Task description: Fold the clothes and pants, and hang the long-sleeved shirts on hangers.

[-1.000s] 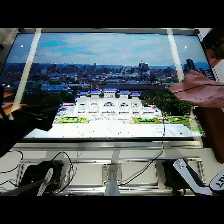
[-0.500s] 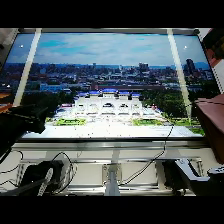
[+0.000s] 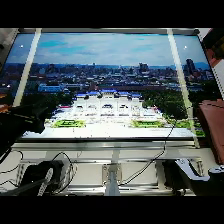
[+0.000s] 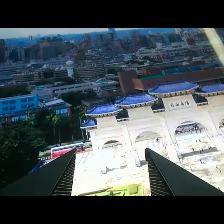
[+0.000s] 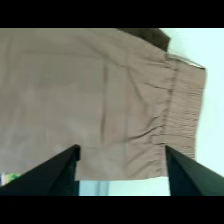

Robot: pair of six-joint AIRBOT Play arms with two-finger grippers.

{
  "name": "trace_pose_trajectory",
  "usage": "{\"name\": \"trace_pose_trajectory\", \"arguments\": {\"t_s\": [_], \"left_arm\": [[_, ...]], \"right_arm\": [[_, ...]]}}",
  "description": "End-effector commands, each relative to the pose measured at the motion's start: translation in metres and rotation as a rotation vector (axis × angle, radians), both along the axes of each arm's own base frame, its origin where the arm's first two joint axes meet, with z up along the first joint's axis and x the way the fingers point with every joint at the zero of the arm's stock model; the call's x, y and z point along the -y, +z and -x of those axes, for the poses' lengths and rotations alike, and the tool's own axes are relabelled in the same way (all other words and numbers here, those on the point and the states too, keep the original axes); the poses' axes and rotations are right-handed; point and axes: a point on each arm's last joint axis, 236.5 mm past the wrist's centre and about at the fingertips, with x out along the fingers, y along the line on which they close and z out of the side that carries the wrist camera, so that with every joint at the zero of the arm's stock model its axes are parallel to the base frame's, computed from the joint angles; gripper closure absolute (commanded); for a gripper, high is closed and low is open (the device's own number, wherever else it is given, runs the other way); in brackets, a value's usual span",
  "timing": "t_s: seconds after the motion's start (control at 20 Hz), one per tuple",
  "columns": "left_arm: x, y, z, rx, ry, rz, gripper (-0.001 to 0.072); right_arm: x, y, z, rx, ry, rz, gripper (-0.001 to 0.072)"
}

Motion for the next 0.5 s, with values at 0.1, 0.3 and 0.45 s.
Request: {"name": "trace_pose_trajectory", "arguments": {"t_s": [0.1, 0.3, 0.45], "left_arm": [[0.000, 0.000, 0.000, 0.000, 0.000, -0.001, 0.0234], [0.000, 0.000, 0.000, 0.000, 0.000, -0.001, 0.0234], [0.000, 0.000, 0.000, 0.000, 0.000, -0.001, 0.0233]], "right_arm": [[-0.066, 0.013, -0.156, 0.143, 0.563, 0.043, 0.0296], [-0.196, 0.020, -0.246, 0.197, 1.002, 0.026, 0.0568], [-0.283, 0.012, -0.252, 0.140, 1.267, -0.035, 0.0659]]}}
